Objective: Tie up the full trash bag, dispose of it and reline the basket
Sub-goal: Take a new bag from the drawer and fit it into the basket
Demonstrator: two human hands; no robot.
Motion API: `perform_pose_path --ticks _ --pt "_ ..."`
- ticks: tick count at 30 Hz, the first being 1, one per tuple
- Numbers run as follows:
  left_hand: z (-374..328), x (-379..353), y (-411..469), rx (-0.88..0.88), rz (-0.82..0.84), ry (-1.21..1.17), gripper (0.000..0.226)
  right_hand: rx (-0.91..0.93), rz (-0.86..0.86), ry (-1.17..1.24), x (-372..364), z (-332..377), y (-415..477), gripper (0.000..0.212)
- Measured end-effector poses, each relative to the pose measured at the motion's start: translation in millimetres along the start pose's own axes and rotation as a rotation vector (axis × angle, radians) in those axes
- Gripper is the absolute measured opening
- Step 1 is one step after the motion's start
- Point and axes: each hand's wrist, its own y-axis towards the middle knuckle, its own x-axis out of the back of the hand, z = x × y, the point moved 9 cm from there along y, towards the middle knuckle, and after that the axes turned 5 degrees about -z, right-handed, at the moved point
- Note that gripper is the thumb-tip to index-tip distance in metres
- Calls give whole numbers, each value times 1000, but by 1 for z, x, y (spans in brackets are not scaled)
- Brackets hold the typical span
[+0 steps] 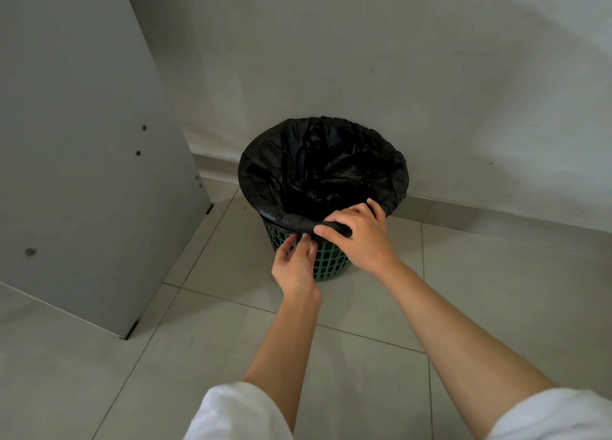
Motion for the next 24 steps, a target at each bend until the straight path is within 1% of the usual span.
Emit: perform_pose_path --ticks 3,5,6,8,12,15,18,22,24 --pt "-14 3 1 -208 -28 294 30 -11 10 8 0 -2 0 37" --pt "-25 7 4 -338 -64 470 20 -15 13 12 0 -3 0 38" --pt "-28 7 6 -374 -66 526 14 -17 11 13 0 -3 0 40" --pt "-31 5 10 -391 -62 578 7 -28 12 15 -1 -3 1 40" --pt "-25 6 16 -301 -90 494 6 -44 -1 20 -2 -1 2 40" --pt "-7 5 16 -109 -118 361 4 -52 11 19 -3 -2 1 37" --pt "5 -3 9 51 -124 142 3 -51 13 20 -3 -1 1 33" --pt "5 -11 6 101 -72 45 11 -56 20 22 -3 -1 2 34" --pt "6 -12 5 138 -39 16 10 -52 16 20 -3 -2 2 35"
